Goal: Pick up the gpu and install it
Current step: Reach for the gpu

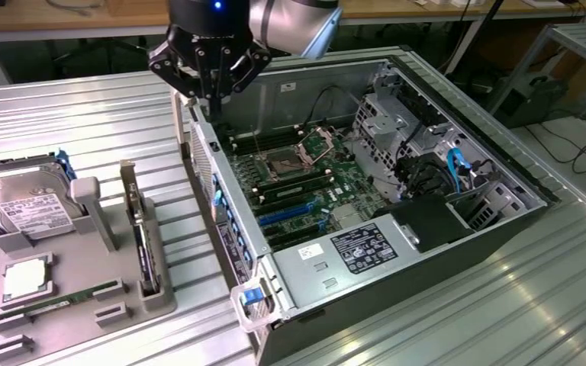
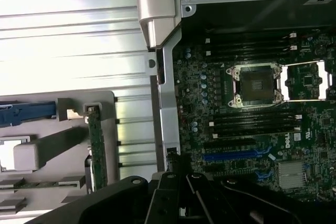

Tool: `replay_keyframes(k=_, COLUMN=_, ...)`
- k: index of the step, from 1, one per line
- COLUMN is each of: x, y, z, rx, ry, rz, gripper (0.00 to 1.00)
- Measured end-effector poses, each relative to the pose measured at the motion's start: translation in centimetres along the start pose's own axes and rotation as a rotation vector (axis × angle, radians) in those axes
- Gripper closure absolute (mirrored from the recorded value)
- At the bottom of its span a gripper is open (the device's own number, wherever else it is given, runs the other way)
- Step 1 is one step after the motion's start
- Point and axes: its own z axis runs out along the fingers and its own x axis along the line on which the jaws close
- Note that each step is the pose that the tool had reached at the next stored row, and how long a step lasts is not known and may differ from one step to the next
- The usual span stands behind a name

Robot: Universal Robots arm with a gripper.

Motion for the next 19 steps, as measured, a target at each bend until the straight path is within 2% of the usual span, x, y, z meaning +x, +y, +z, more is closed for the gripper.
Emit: replay_keyframes(k=19, x=2.8, y=-0.37, z=-0.08, rx=0.0000, ry=0.0000, rz=-0.001, gripper=0.89)
